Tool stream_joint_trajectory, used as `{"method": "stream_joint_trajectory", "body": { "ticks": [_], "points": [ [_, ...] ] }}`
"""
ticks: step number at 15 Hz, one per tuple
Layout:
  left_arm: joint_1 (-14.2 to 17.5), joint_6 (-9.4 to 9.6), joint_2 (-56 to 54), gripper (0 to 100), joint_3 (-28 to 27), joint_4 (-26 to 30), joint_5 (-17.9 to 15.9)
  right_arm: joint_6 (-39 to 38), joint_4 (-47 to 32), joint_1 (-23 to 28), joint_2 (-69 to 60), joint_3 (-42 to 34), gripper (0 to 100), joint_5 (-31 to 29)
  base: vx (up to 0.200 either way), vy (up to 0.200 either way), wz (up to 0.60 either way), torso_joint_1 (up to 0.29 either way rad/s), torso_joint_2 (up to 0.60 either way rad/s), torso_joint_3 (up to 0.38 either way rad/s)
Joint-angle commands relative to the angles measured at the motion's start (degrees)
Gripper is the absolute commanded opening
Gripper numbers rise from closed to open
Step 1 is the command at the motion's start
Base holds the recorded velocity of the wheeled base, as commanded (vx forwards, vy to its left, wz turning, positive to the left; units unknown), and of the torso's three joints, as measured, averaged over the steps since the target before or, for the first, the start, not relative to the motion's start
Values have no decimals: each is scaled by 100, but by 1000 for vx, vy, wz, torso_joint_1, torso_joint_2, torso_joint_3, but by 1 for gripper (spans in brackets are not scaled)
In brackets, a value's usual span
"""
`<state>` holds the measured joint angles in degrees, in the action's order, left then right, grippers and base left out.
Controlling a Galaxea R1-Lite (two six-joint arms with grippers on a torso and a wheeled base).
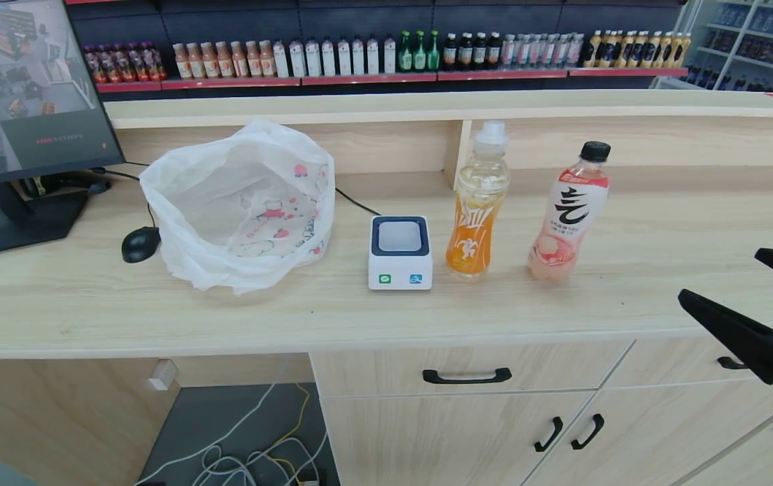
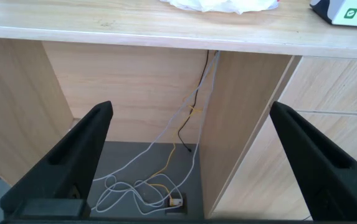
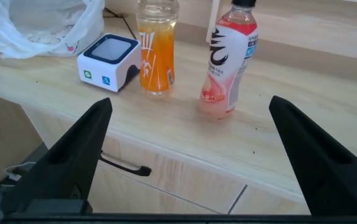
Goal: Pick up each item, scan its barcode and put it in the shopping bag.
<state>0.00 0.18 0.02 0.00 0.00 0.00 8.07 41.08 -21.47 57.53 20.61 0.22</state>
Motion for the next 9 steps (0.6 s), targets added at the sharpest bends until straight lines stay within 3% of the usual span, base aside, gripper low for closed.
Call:
{"method": "stream_joint_trajectory", "body": {
  "ticks": [1, 9],
  "points": [
    [0, -1, -2, 100, 0, 0, 0, -7, 137, -569, 628, 189, 100, -312, 0, 0, 0, 0, 0, 0],
    [0, -1, -2, 100, 0, 0, 0, -42, 849, -736, 1762, 584, 100, -461, 0, 0, 0, 0, 0, 0]
  ]
}}
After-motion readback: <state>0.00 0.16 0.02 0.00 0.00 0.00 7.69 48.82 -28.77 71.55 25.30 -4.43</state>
